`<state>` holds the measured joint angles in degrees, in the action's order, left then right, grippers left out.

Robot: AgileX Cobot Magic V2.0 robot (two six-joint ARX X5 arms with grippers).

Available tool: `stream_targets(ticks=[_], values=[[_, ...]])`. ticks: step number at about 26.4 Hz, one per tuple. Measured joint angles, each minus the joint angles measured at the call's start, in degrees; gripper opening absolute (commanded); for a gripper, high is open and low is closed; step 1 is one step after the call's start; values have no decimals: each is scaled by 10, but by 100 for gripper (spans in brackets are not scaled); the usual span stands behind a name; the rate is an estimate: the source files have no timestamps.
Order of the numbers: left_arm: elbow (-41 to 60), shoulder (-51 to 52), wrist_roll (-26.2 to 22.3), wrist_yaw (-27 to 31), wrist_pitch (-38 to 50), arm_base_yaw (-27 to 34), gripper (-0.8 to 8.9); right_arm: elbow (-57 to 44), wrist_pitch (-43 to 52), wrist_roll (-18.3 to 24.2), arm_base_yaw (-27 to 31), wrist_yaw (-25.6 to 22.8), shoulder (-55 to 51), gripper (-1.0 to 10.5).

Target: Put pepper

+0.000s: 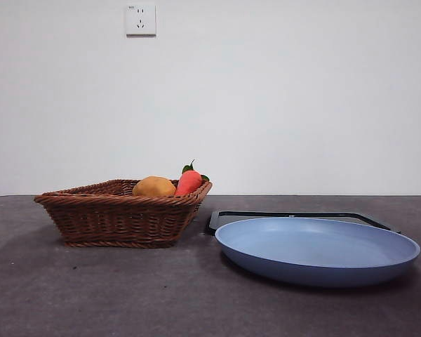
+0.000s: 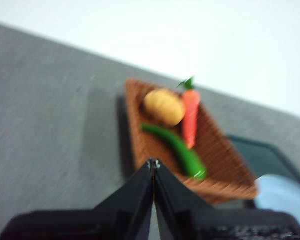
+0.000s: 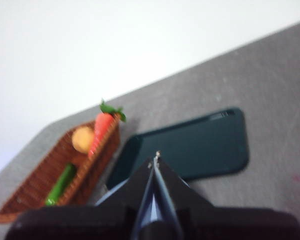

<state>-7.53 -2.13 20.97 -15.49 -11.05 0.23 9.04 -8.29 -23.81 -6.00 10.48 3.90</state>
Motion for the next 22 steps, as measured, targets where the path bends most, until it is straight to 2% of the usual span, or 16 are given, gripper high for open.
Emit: stream_targets(ticks=[4,10,14,22], values=[[-66,-47,8,-13,-32,0,6,57,-15,0,0,2,56,5],[-168,-142,-10,-57,-102,0,6,165,-78,25,0,59,146,5],[-240,-208,-47,-105,-154,0,6,254,-178,79,0,99,219,5],[-340,-309,-144,-206,-279,0,6,406,-402,233,0,133,363,5]])
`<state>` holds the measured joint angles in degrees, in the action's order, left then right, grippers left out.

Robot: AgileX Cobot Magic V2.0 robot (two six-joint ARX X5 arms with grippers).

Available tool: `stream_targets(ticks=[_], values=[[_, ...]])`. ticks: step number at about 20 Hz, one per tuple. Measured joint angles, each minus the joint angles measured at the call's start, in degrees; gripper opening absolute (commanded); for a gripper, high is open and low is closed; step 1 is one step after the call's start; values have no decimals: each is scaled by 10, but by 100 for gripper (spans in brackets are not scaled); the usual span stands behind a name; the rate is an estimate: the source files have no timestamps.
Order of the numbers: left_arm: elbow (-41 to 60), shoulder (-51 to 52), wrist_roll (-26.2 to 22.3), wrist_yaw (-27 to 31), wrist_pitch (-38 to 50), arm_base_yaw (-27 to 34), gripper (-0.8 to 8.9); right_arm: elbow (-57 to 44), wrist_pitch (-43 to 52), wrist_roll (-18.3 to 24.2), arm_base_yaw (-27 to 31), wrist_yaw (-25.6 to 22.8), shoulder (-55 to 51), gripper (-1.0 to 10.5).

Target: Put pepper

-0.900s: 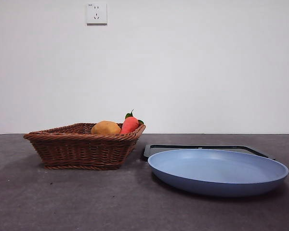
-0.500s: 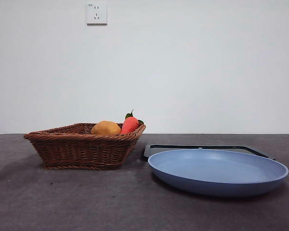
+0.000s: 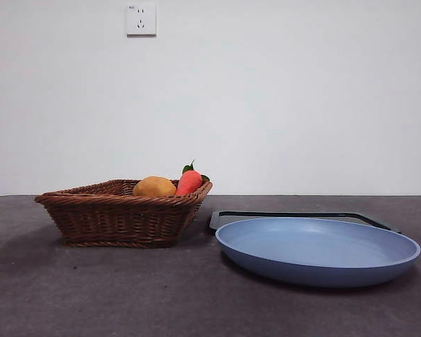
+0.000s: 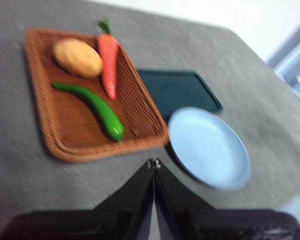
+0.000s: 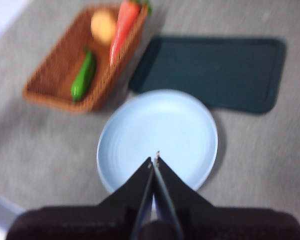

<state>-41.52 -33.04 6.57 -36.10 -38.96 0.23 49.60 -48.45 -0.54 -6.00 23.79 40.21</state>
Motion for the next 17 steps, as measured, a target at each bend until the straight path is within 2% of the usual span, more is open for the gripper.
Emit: stream_targets(ticks=[3,7,8,11,12,17], values=[[-25,-26,-51,-11,-72,-3,6,37,-73,45,0,2,32,6],[-25,-30,-79,-14,-90,-5,13,38,-84,62,0,2,35,17],[-25,-30,-79,-14,-90,-5,55,38,-84,62,0,2,35,56],[-25,-30,-76,-14,-90,-6,386,38,-81,58,0,1,35,314],[-25,-30,-76,-14,-90,-6,400,38,-81,52,0,0,37,345],[-25,-30,-76,-14,-90,-6,400,38,-81,39,0,0,63,338]])
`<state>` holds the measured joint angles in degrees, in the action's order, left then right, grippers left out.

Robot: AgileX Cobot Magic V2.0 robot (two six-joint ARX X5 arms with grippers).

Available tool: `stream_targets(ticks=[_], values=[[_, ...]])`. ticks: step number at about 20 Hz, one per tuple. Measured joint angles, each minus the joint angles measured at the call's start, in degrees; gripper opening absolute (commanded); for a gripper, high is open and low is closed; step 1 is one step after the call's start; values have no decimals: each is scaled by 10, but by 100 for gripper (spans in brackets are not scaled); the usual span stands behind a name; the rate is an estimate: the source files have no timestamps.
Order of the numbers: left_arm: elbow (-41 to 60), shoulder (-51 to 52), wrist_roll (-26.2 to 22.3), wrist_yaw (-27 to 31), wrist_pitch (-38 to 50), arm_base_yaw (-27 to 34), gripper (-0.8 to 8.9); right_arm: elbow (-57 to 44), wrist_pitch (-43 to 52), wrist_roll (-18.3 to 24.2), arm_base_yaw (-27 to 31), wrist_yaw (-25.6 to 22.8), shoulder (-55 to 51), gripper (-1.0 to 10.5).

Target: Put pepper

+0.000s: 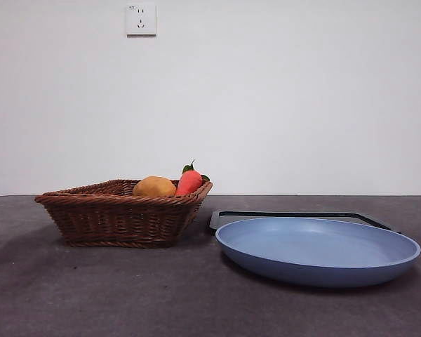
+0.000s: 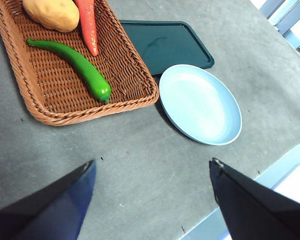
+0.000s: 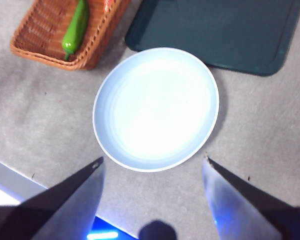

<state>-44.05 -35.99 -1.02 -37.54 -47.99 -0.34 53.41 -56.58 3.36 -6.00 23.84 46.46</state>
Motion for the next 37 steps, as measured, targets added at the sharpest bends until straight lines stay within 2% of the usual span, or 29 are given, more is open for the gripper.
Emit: stream_targets(ticks=[4,10,14,21,25,28,31,37], values=[[0,0,0,-2,0,0,400,0,18,-1,0,0,58,338],[0,0,0,-2,0,0,400,0,96,-15,0,0,212,337],[0,0,0,-2,0,0,400,0,139,-17,-1,-29,318,336],[0,0,0,-2,0,0,400,0,192,-12,-11,-30,436,297],[0,0,0,-2,0,0,400,0,208,-12,-17,-30,470,259],[0,0,0,-2,0,0,400,1,213,-12,-19,-30,479,155],[0,0,0,-2,0,0,400,1,220,-12,-23,-30,480,4],[-3,-14,11,12,0,-2,400,3,217,-30,-22,-23,473,5]])
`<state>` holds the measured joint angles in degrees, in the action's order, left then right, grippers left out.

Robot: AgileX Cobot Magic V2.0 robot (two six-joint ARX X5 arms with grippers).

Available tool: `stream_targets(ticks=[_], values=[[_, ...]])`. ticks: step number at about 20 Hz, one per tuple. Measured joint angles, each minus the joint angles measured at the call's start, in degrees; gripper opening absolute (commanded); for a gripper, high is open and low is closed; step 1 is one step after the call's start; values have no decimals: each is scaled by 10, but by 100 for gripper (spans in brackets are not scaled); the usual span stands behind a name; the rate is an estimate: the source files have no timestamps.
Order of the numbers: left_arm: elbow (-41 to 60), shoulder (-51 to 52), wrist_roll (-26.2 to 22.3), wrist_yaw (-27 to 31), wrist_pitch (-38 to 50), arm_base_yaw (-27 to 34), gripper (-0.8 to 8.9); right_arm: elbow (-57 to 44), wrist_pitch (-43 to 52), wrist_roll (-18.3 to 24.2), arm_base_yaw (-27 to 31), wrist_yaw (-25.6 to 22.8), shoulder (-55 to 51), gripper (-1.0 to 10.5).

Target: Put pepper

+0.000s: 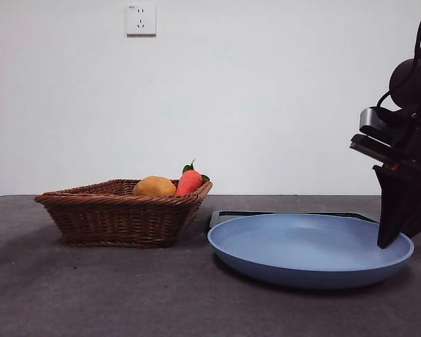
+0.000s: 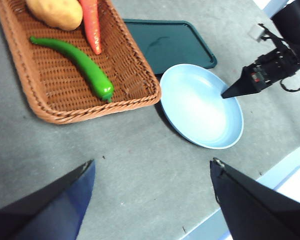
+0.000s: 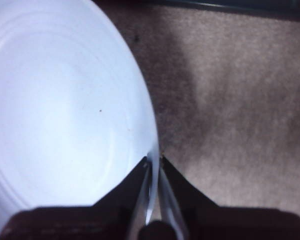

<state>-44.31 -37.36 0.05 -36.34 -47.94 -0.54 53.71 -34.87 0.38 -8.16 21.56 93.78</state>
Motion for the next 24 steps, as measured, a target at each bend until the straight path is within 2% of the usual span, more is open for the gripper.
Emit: stream_targets(ticks=[7,12,17,24], values=[[-73,-124,30,99,49,-75,400,0,-53,-14,2,-8,-159,5],[-151,-283,59,207,104,-165,400,0,-96,-23,7,-8,-289,5],[-251,-452,71,313,125,-225,400,0,-116,-39,7,-7,-365,5],[-319,-627,82,347,145,-240,400,0,-127,-43,7,-7,-392,5]])
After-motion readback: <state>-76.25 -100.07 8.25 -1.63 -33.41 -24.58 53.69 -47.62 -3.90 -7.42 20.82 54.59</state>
